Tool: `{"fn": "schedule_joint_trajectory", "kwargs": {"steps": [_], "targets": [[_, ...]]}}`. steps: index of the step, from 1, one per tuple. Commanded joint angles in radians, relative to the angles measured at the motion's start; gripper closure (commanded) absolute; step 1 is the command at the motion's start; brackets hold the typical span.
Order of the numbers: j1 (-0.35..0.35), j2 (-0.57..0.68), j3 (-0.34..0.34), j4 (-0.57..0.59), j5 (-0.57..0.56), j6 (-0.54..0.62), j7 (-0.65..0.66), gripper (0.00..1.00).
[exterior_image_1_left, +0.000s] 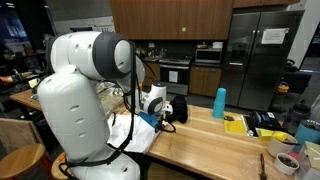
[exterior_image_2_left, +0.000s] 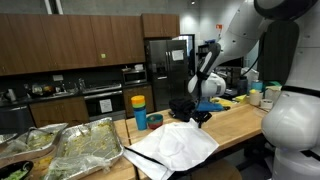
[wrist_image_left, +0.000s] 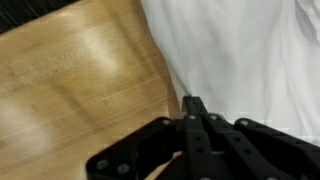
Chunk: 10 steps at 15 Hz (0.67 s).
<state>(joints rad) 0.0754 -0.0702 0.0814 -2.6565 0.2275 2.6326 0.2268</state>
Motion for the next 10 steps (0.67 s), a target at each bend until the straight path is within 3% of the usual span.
{"fn": "schedule_joint_trajectory", "kwargs": {"steps": [1, 10], "targets": [[0.024, -0.144, 0.034, -0.021, -0.041, -0.046, 0.053, 1.0], [0.153, -0.385, 0.198, 0.018, -0.035, -0.249, 0.137, 1.0]]}}
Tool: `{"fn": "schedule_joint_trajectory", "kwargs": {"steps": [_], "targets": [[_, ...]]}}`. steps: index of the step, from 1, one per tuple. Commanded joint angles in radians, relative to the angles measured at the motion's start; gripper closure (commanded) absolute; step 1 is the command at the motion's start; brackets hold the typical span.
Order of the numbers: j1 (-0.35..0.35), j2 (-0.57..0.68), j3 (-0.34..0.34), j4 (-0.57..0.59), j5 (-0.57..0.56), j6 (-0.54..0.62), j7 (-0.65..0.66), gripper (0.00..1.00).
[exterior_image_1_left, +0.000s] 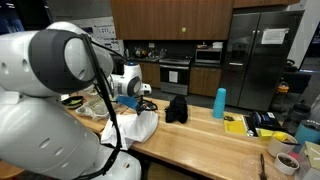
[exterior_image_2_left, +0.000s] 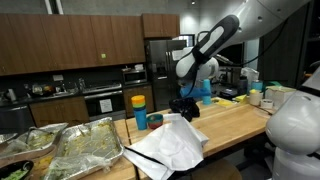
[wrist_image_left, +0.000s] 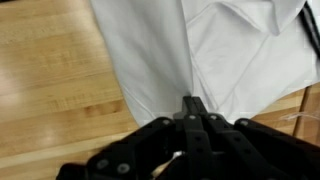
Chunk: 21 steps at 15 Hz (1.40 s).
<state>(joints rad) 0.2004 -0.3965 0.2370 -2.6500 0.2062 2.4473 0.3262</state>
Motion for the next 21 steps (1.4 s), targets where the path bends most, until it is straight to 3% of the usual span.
{"fn": "schedule_joint_trajectory", "kwargs": {"steps": [1, 6, 11, 20, 21], "targets": [[0.04, -0.065, 0.061, 0.017, -0.015, -0.073, 0.045, 1.0], [0.071, -0.043, 0.151, 0.075, -0.036, -0.098, 0.102, 1.0], [0.058, 0.018, 0.227, 0.155, -0.087, -0.093, 0.182, 1.0], [0.054, 0.25, 0.348, 0.344, -0.31, -0.149, 0.493, 1.0], [0.06, 0.277, 0.36, 0.361, -0.35, -0.163, 0.541, 0.74]]}}
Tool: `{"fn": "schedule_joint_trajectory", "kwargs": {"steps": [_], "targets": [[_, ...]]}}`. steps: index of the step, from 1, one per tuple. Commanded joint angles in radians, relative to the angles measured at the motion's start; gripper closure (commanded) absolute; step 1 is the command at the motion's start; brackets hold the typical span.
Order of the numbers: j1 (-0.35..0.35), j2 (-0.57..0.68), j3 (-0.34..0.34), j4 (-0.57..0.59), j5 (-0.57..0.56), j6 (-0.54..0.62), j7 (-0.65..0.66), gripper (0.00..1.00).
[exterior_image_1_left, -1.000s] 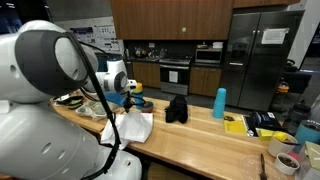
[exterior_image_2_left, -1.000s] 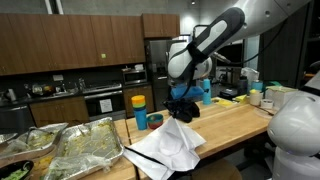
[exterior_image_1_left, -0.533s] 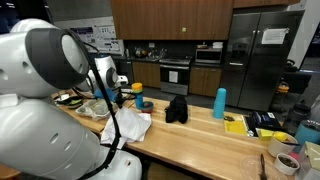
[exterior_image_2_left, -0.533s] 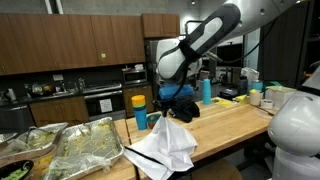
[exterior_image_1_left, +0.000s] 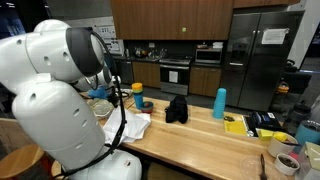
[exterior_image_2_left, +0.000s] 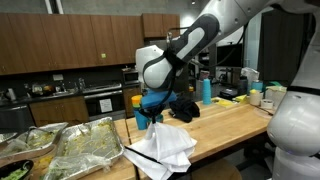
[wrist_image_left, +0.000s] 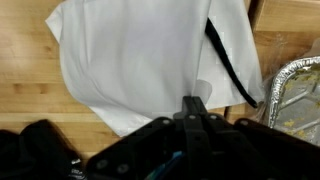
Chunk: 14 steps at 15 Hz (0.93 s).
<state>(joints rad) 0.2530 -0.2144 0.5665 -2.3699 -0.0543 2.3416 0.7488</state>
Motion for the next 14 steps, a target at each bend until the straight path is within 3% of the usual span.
{"fn": "schedule_joint_trajectory", "kwargs": {"steps": [1, 3, 7, 12, 14], "targets": [[0.019, 0.121, 0.039, 0.098, -0.121, -0.077, 0.159, 0.73], [0.045, 0.161, 0.047, 0.121, -0.183, -0.096, 0.238, 0.64], [0.105, 0.172, 0.027, 0.111, -0.166, -0.066, 0.335, 0.37], [0.121, 0.075, -0.005, 0.059, -0.134, -0.03, 0.378, 0.04], [0.112, 0.023, -0.031, 0.041, -0.124, -0.033, 0.337, 0.0]]}}
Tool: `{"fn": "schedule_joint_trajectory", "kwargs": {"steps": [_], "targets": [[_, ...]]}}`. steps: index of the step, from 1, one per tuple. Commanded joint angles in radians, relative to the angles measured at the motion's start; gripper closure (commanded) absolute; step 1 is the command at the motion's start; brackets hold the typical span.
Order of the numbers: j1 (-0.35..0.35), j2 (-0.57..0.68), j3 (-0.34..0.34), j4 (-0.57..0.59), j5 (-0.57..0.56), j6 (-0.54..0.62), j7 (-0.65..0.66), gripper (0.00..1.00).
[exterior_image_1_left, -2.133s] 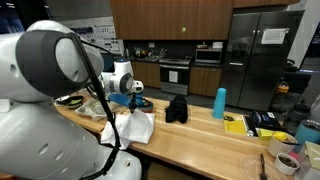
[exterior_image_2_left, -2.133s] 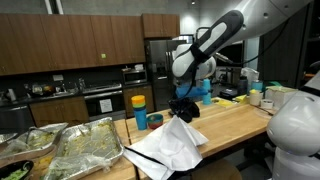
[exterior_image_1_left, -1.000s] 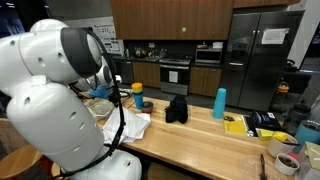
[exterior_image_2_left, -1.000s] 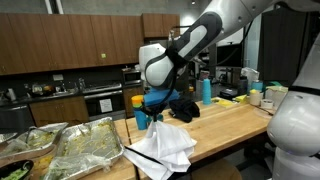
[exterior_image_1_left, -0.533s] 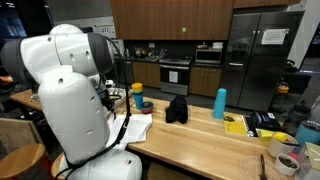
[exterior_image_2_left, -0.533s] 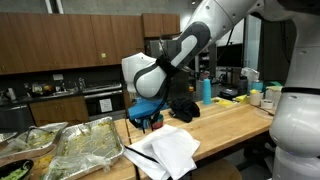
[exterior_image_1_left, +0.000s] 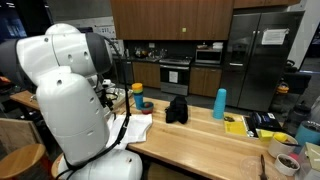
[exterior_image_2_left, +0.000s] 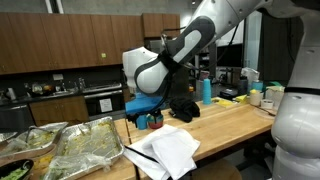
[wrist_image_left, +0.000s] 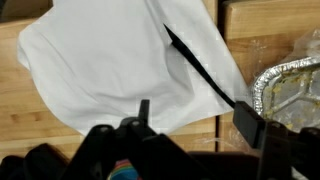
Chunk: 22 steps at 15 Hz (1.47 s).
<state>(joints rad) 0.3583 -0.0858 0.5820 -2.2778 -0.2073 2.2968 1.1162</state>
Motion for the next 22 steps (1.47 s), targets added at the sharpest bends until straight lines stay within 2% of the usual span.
{"fn": "schedule_joint_trajectory", "kwargs": {"steps": [1, 6, 11, 14, 17, 22], "targets": [[0.002, -0.127, -0.063, -0.056, 0.032, -0.002, -0.051, 0.0], [-0.033, -0.269, -0.178, -0.142, 0.074, -0.072, -0.216, 0.0], [-0.156, -0.412, -0.339, -0.253, 0.076, -0.1, -0.404, 0.0], [-0.19, -0.406, -0.451, -0.263, 0.18, -0.057, -0.623, 0.0], [-0.183, -0.369, -0.528, -0.23, 0.336, -0.094, -0.858, 0.0], [-0.178, -0.287, -0.568, -0.175, 0.487, -0.193, -1.101, 0.0]]}}
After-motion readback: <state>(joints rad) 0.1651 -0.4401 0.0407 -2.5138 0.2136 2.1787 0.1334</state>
